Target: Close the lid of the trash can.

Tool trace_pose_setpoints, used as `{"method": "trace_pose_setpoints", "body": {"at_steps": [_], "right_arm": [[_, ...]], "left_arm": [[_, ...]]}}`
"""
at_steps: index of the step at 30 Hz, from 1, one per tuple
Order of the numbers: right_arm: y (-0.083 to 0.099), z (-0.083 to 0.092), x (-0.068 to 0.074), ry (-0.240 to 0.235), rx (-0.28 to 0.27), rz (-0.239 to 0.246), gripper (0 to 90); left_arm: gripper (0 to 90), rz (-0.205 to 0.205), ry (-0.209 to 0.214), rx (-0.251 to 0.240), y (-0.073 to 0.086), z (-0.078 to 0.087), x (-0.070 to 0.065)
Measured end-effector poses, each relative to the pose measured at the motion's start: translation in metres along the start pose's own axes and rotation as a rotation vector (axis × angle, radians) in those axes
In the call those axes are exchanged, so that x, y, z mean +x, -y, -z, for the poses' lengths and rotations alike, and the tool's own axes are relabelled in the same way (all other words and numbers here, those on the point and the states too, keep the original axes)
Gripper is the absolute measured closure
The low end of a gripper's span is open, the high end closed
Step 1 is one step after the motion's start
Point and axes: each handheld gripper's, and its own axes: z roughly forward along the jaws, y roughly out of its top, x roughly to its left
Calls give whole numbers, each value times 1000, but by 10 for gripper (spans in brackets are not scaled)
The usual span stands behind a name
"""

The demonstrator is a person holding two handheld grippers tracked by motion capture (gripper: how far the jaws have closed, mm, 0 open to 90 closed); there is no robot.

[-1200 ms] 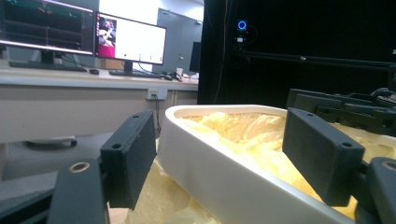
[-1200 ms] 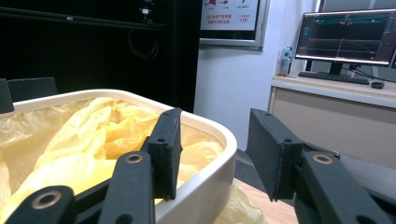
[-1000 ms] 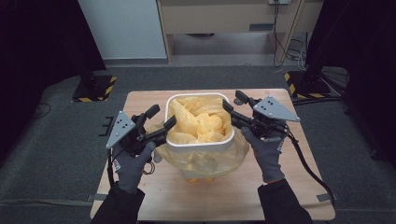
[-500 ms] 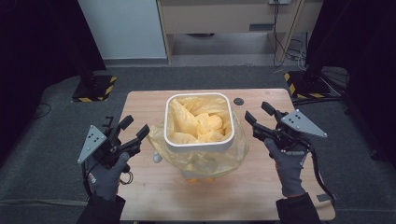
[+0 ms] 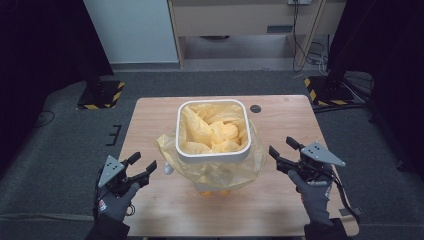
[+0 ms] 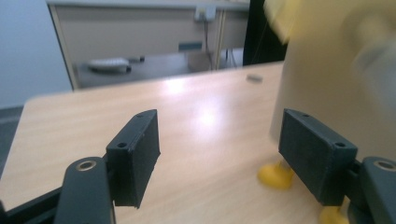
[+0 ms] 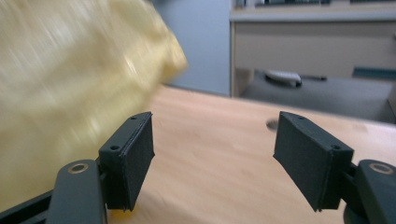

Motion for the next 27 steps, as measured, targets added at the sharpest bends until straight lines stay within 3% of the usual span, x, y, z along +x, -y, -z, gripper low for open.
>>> {"method": "trace_pose_setpoints", "body": {"at_steps": [4, 8, 12, 15, 21, 27], "right_arm": [[21, -2, -8, 21, 71, 13, 279], [42, -9, -15, 28, 191, 19, 280], [54, -14, -21, 57, 270, 22, 275], [58, -16, -26, 77, 290, 16, 276], [70, -13, -35, 89, 348, -6, 275], [81, -3, -50, 145, 378, -55, 260]], "left_arm": [[278, -17, 3, 74, 17, -9, 1], [268, -6, 33, 173, 31, -18, 4], [251, -2, 30, 271, 40, -27, 9], [244, -15, 6, 322, 44, -30, 12], [232, 12, -20, 373, 50, -33, 19], [226, 39, -49, 391, 54, -34, 27]]}}
